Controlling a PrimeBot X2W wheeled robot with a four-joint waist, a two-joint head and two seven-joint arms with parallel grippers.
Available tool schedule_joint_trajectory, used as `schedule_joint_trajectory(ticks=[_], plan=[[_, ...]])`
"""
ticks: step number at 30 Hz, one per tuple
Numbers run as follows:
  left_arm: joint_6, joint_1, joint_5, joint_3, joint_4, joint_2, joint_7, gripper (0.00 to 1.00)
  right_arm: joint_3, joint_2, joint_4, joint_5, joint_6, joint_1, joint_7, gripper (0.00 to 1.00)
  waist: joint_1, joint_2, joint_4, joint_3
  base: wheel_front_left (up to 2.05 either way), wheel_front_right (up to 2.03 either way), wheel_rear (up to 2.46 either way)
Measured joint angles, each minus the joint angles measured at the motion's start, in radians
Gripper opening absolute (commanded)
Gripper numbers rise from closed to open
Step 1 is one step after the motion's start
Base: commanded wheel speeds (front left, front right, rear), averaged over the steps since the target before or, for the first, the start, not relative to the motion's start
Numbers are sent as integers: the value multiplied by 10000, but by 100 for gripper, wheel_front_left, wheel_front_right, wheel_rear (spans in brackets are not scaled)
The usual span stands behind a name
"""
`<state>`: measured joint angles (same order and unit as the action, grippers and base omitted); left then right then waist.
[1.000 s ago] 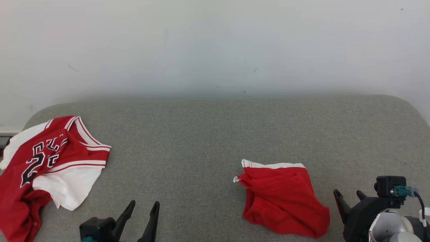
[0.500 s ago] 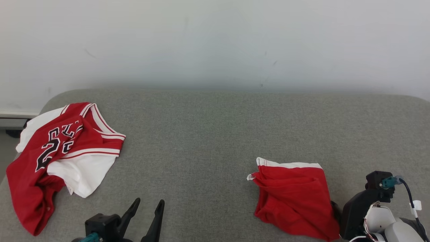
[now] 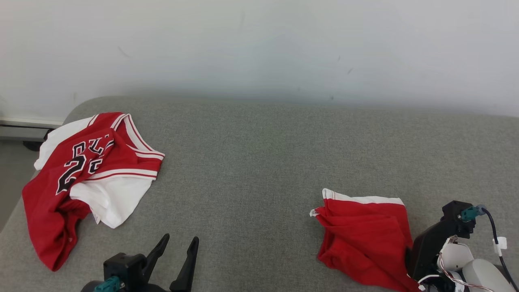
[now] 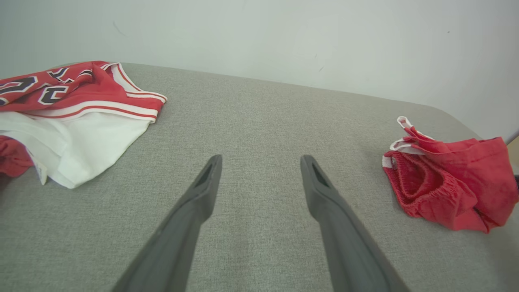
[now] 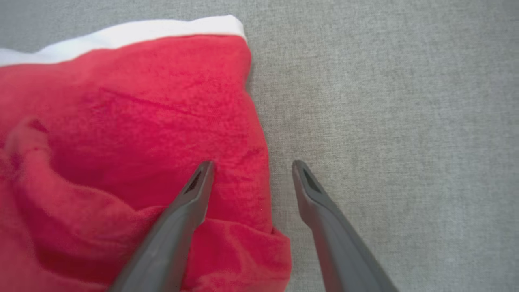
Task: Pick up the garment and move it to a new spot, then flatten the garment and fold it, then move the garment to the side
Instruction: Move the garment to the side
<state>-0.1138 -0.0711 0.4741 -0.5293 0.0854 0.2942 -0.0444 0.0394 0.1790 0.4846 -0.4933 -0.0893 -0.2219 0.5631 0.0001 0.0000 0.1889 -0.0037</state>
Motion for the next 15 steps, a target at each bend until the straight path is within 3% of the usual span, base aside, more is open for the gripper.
schedule_joint_trajectory(ticks=[15], plan=[[96, -23, -61, -115, -61, 38, 150, 100, -755, -119, 924, -575, -165, -477, -8, 100, 0, 0, 343, 263, 0, 0, 0]])
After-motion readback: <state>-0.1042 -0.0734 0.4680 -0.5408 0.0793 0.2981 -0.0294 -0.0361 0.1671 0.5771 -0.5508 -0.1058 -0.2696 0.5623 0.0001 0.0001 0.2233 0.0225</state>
